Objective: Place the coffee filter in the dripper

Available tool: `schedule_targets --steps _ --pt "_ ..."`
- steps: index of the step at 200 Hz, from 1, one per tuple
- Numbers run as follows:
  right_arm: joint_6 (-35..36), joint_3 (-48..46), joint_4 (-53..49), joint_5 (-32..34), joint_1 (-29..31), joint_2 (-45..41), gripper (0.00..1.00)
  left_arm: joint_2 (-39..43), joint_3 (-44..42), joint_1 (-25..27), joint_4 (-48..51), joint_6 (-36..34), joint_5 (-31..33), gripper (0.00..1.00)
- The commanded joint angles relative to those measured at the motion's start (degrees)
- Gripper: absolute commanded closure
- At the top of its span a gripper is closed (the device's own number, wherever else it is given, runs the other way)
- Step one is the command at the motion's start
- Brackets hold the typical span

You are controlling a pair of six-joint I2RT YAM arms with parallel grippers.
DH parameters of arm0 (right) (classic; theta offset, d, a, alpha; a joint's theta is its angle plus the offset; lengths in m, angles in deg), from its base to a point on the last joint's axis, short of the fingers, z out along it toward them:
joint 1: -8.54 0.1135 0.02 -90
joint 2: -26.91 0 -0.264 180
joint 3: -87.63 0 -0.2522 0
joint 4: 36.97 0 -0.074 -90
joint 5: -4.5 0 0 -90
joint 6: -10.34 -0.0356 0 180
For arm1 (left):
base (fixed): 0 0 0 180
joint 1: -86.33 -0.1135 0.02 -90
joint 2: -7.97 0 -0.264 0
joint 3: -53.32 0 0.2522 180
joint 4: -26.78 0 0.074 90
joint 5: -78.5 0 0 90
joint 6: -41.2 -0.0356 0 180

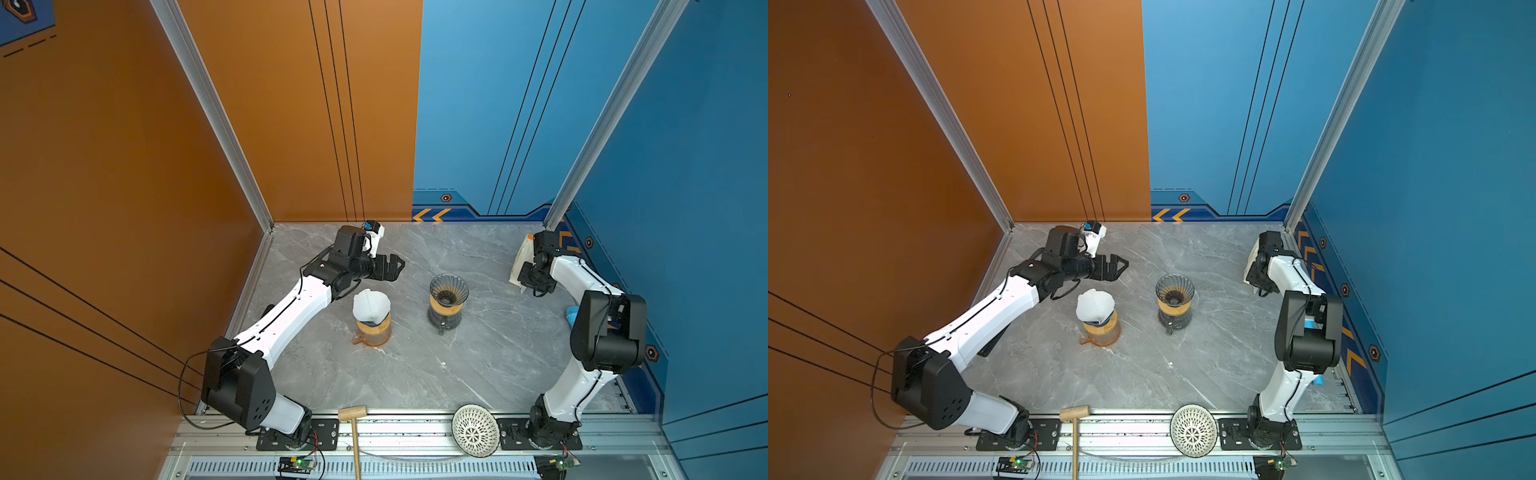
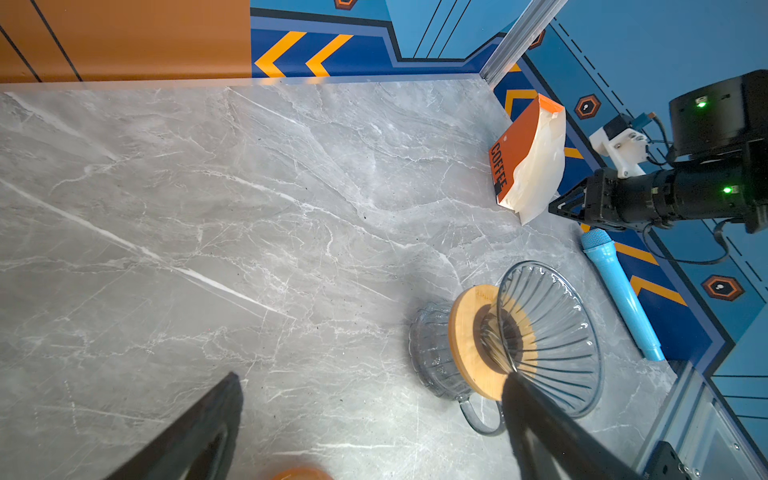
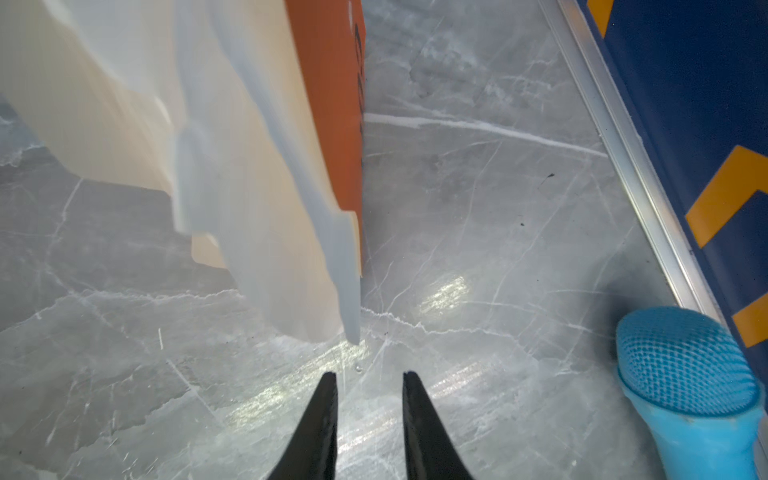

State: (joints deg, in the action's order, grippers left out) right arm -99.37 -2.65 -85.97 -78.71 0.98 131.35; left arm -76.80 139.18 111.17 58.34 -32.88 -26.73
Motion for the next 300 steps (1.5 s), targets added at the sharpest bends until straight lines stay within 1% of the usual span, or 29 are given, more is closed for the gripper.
schedule_targets --steps 1,27,55,118,147,182,234,300 --pt "0.0 2.4 1.0 1.8 -0.4 0.8 0.75 0.0 1.3 0.5 1.6 0.2 -0.3 0.02" --pt "0.1 3.3 1.7 2.1 -0.4 1.7 0.76 -0.2 1.5 0.6 1.6 0.2 -0.3 0.02" --pt "0.1 4.7 1.7 2.1 -0.4 2.9 0.81 -0.4 1.5 0.6 1.7 0.2 -0.4 0.02" --pt "-0.7 5.1 1.6 2.5 -0.4 4.1 0.84 -0.2 1.7 0.5 2.1 0.1 0.0 0.02" --pt "-0.9 5.1 1.7 2.5 -0.3 4.0 0.9 -0.2 1.7 0.6 2.2 0.0 0.1 0.02" --pt "-0.5 5.1 1.6 3.2 -0.4 3.6 1.0 -0.3 1.9 0.6 2.1 0.0 0.0 0.02" --pt "-0.1 4.3 0.2 2.1 -0.3 0.9 1.0 -0.5 2.1 0.5 2.2 0.0 -0.2 0.02" --pt "0.1 1.9 -2.5 -1.3 -0.3 -3.6 1.0 -0.5 2.2 0.7 2.1 -0.1 -0.4 0.02"
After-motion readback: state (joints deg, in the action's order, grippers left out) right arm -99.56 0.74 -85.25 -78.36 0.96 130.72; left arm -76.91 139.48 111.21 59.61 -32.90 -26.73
